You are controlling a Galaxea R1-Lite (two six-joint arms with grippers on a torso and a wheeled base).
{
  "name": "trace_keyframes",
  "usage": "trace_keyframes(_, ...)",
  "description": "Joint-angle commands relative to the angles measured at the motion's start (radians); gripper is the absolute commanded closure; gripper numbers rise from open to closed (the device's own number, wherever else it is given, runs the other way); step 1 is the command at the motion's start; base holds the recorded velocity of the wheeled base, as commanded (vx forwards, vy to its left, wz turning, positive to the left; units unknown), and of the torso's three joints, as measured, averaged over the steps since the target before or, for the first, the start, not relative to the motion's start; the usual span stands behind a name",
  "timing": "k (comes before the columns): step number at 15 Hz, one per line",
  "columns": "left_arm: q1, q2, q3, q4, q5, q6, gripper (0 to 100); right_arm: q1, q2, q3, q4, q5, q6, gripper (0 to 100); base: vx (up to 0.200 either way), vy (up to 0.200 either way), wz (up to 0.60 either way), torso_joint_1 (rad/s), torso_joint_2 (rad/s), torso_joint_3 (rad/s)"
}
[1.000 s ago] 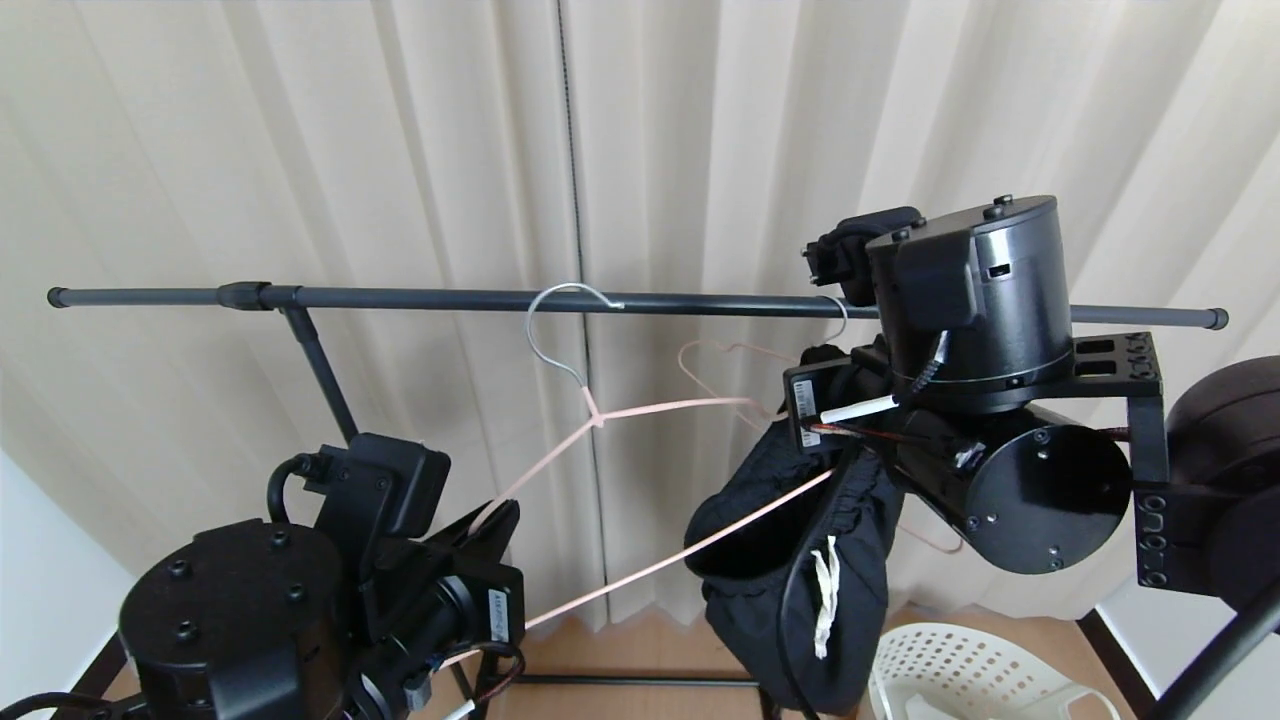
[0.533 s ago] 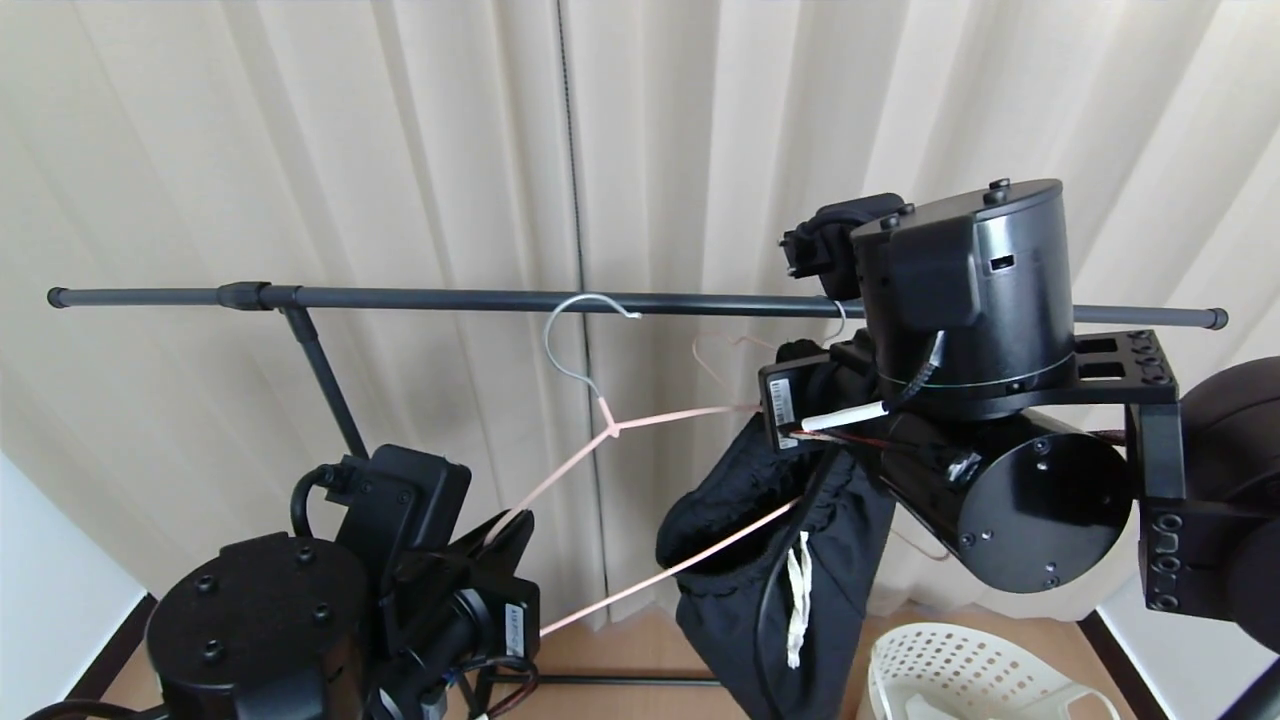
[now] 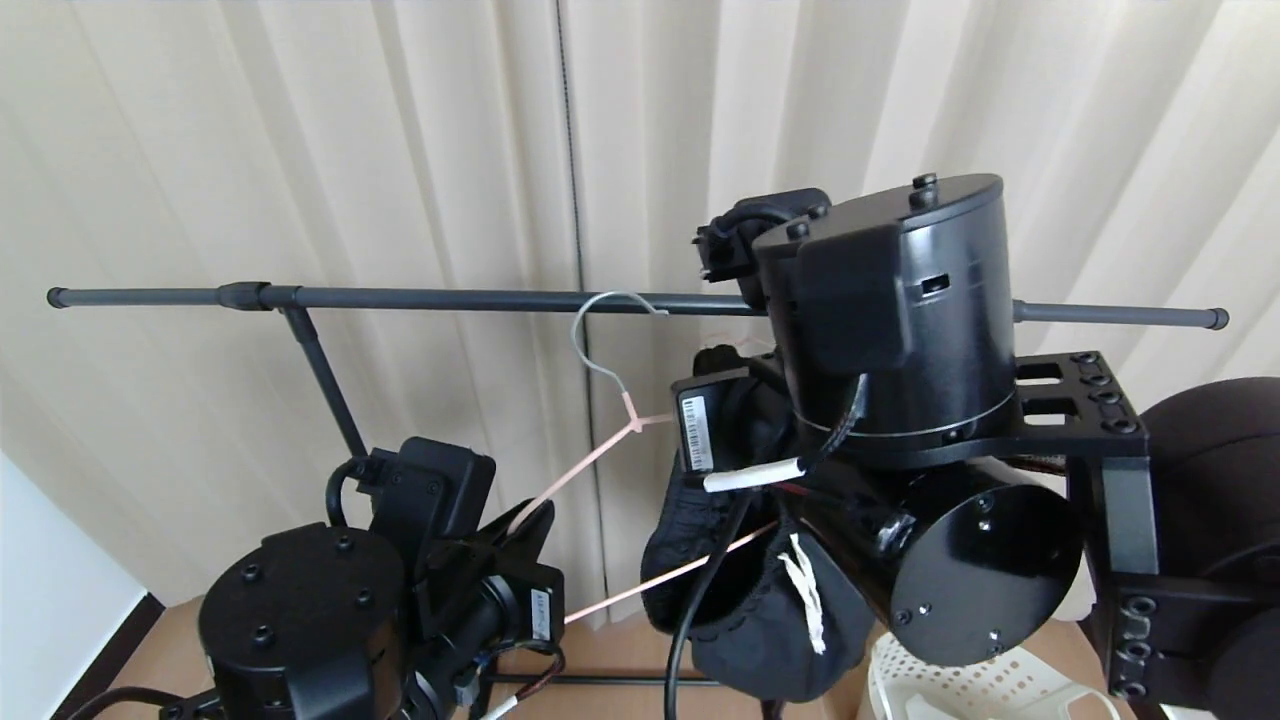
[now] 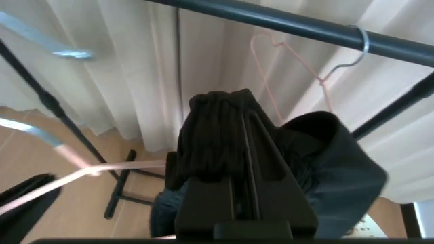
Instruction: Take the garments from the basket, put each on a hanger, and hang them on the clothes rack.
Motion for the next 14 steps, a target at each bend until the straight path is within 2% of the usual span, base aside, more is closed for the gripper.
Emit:
trace_keyframes(1, 0.001, 0.033, -0.002, -0.009, 0.001, 0.001, 100, 0.029, 0.017, -0.013, -0.001, 0.001, 0.007, 100, 0.000, 0.000, 0.00, 0.000, 0.00, 0.000)
trace_keyframes(13, -0.002, 0.036, 0.004, -0.047, 0.001, 0.001, 100, 0.069, 0.023, -0.042, -0.002, -0.001, 0.049, 100, 0.000, 0.000, 0.00, 0.000, 0.00, 0.000)
trace_keyframes(14, -0.004, 0.035, 0.003, -0.047, 0.001, 0.001, 100, 0.069, 0.023, -0.042, -0.002, -0.001, 0.050, 0, 0.000, 0.000, 0.00, 0.000, 0.00, 0.000)
